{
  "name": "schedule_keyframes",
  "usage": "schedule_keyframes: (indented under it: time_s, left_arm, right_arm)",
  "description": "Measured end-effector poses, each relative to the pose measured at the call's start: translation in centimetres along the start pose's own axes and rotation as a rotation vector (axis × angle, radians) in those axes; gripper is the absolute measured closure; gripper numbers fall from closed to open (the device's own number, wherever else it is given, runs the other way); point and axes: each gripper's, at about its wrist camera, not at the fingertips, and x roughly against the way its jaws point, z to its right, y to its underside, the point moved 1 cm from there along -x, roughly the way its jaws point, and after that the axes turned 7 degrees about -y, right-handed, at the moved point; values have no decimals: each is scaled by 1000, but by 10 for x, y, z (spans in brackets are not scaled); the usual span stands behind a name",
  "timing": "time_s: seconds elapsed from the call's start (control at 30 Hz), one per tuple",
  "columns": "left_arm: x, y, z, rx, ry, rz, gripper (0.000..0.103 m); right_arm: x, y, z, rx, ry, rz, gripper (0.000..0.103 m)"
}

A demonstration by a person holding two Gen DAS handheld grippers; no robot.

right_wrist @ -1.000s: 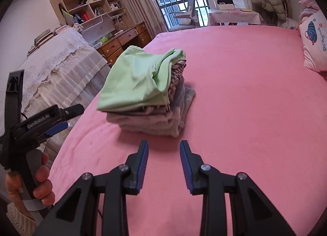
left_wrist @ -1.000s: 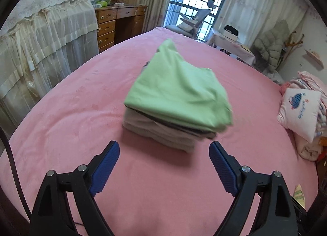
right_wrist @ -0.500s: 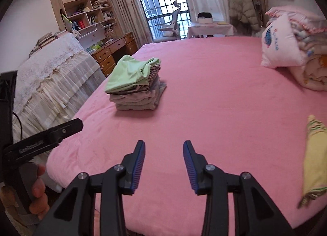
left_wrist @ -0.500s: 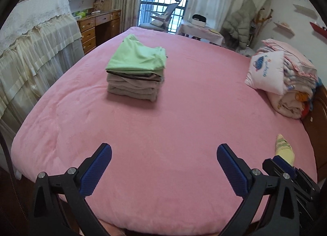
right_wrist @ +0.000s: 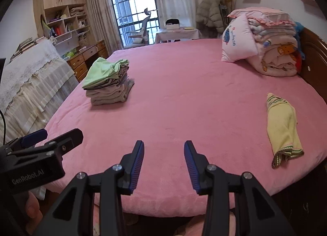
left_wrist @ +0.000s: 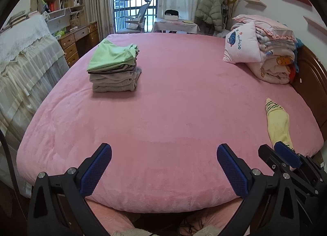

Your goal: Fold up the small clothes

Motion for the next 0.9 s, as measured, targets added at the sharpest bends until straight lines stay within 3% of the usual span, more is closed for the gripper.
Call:
schedule_keyframes:
  time_s: [0.23, 0.63, 0.9]
  left_arm:
    - [-15, -13, -7, 31, -35, 7, 1]
    - [-37, -24, -1, 21, -91, -19, 1]
    - [-39, -23, -6, 33, -90, -24, 1]
  right_arm:
    - [-7, -5, 0, 24, 31, 0, 56]
    - [-30, -10, 1, 58, 1, -44, 56]
    - [-33, -11, 2, 65, -7, -53, 56]
